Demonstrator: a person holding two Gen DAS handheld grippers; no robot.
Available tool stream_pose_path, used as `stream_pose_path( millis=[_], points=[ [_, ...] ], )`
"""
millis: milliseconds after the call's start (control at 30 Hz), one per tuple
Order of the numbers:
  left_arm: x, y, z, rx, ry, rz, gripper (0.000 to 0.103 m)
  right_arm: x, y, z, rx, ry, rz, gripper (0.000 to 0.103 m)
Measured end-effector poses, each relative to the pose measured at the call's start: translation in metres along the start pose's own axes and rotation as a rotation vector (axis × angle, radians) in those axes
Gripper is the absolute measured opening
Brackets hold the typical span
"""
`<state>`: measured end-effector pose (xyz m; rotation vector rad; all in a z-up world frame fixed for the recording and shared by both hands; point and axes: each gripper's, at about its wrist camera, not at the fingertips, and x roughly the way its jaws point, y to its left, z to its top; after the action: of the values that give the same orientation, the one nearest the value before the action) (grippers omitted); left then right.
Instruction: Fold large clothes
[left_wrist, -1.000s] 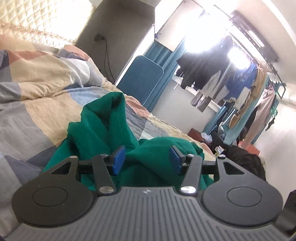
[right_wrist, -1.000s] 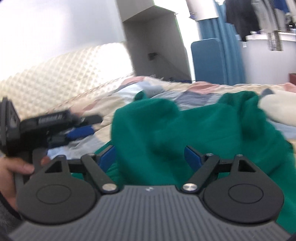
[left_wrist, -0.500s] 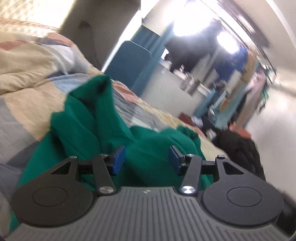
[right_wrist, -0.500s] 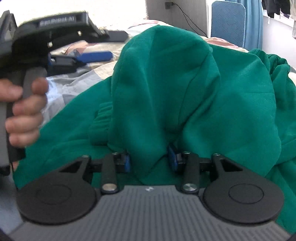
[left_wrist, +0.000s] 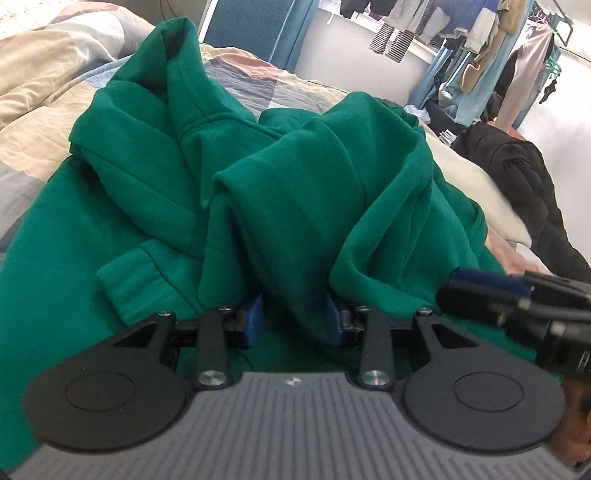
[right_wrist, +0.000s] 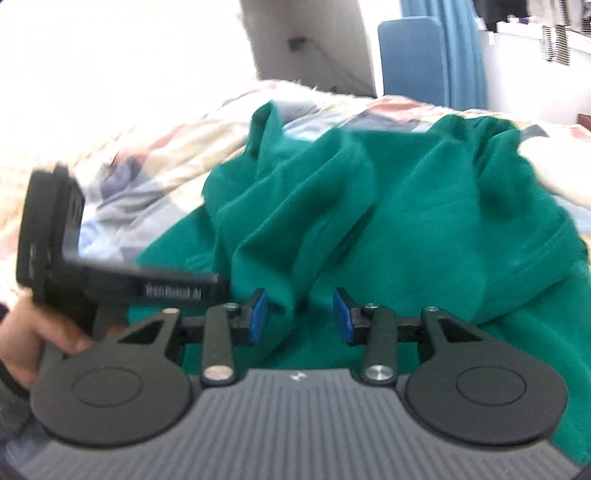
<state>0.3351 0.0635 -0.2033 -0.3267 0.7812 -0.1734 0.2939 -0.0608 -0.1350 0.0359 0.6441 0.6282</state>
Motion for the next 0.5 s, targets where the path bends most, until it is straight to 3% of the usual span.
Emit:
stream_pose_path(
  millis=[133, 200, 267, 500],
  points=[
    [-0.004, 0.004, 0.000, -0.017, -0.007, -0.022, 0.041, -0.008, -0.013, 0.006, 0.066, -0.062, -0.027, 0.044],
    [-0.009, 0.009, 0.002, -0.046, -0.022, -0.039, 0.042, -0.007, -0.017, 0.007, 0.079, -0.089, -0.051, 0.061],
    [-0.019, 0.011, 0.002, -0.070, -0.052, -0.057, 0.042, -0.003, -0.018, 0.010, 0.085, -0.106, -0.057, 0.068],
    [-0.036, 0.029, 0.008, -0.161, -0.130, -0.114, 0.042, 0.022, -0.003, 0.039, 0.033, -0.121, -0.044, 0.067]
  ],
)
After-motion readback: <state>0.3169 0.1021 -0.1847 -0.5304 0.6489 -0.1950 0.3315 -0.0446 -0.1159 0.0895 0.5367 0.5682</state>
